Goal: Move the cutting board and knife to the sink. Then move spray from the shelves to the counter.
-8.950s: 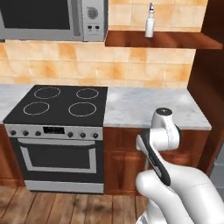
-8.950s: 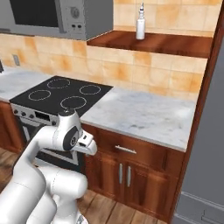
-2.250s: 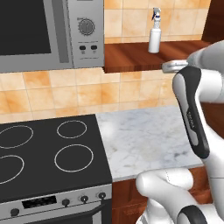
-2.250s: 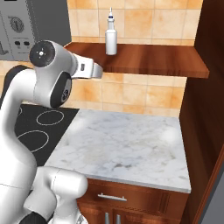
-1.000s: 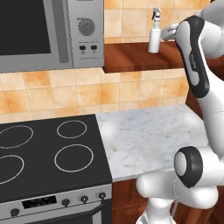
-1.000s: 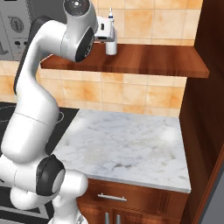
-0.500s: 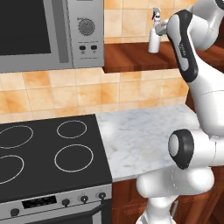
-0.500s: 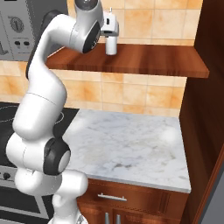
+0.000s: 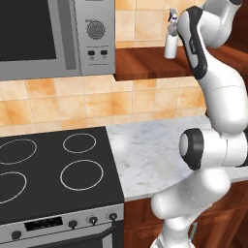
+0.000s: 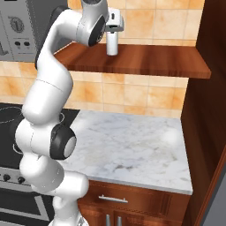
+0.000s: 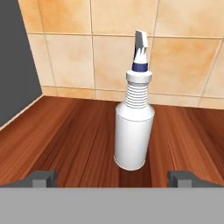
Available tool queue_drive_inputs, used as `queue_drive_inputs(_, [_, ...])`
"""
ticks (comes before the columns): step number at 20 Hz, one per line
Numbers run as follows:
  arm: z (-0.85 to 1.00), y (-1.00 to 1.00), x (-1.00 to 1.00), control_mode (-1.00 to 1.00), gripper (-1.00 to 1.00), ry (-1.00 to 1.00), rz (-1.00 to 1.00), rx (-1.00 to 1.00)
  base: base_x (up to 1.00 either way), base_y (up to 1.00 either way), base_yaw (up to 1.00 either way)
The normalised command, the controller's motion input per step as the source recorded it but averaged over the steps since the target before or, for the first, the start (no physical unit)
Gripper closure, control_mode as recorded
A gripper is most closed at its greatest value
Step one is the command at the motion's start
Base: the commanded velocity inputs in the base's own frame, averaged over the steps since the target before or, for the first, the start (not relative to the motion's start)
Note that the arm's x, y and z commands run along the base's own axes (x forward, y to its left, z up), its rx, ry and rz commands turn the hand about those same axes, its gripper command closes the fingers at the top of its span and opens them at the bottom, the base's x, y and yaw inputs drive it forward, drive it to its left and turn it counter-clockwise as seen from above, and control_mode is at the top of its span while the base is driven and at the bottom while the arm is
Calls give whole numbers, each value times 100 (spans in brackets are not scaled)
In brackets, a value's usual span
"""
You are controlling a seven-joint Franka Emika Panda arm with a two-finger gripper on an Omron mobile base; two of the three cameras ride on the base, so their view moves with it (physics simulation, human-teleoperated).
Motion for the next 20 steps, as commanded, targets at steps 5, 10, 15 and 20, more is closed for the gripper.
queue_drive_inputs(5, [-1, -3, 34, -100, -100, 1, 0, -6, 0, 0, 0])
queue_drive_inputs(10, [0, -5, 36, -100, -100, 0, 0, 0, 0, 0, 0])
queue_drive_inputs(15, [-1, -2, 31, -100, -100, 1, -1, 1, 0, 0, 0])
queue_drive_inputs(20, [0, -1, 28, -100, -100, 0, -2, 2, 0, 0, 0])
